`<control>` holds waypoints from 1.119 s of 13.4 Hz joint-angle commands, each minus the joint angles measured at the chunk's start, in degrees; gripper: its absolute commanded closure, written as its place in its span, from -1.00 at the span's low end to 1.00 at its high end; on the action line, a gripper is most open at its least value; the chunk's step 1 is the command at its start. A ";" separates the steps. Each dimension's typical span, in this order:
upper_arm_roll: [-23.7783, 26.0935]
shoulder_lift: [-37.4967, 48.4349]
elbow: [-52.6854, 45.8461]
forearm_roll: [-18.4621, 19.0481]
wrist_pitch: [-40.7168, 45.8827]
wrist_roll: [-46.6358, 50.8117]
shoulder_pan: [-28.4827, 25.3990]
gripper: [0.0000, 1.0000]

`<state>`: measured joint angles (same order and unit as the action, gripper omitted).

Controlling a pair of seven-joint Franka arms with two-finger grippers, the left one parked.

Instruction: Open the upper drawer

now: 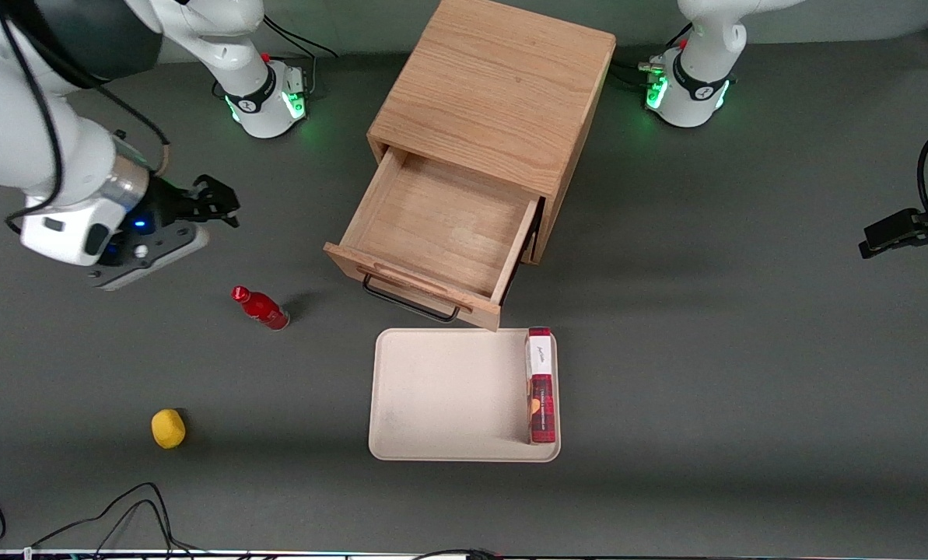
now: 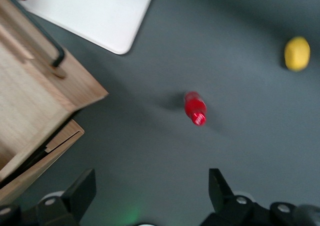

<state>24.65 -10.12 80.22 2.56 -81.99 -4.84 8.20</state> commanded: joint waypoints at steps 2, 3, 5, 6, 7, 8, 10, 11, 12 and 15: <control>0.66 7.56 6.87 -0.10 0.51 2.82 8.65 -1.00; 0.66 8.36 7.40 -0.02 0.51 2.82 9.72 -1.00; 0.13 8.72 7.49 -0.10 0.51 4.47 12.52 -1.00; 0.22 8.54 7.41 -0.80 0.51 6.84 14.72 -1.00; 0.13 8.37 7.40 -1.85 0.42 11.04 15.52 -1.00; 0.13 8.02 7.23 -1.77 0.25 15.34 15.53 -1.00; 0.57 6.88 6.27 -1.86 0.16 18.98 15.18 -1.00; 0.57 6.78 5.65 -2.38 0.16 18.99 15.79 -1.00; 0.40 6.52 5.21 -3.26 -0.36 18.64 15.97 -1.00; 0.75 7.13 5.38 -3.80 -1.25 18.29 15.27 -1.00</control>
<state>24.85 -3.40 86.15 -0.02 -83.08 11.94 23.40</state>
